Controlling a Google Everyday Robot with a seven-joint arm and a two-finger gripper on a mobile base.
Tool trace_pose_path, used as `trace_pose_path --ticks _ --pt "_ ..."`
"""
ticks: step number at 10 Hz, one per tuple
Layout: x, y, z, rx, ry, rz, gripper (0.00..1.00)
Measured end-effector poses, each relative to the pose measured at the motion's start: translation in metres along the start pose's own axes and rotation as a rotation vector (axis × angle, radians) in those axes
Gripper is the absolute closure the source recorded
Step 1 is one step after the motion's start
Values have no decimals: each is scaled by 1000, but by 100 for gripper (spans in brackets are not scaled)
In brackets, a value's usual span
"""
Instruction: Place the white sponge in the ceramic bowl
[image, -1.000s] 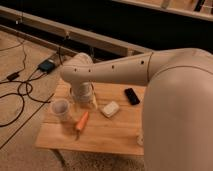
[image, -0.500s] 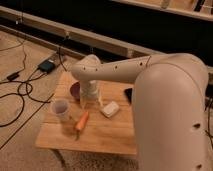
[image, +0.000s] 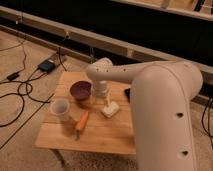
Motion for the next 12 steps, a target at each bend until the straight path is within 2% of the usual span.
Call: trace_pose_path --ticks 3,4,7,9,12 --pt "-16 -22 13 -2 -12 88 35" --pt "-16 -30 18 10 -6 113 35" --pt "-12 -40 32 61 35 144 35" --pt "-14 -45 43 78 57 163 35" --pt "-20 -49 55 79 64 161 35"
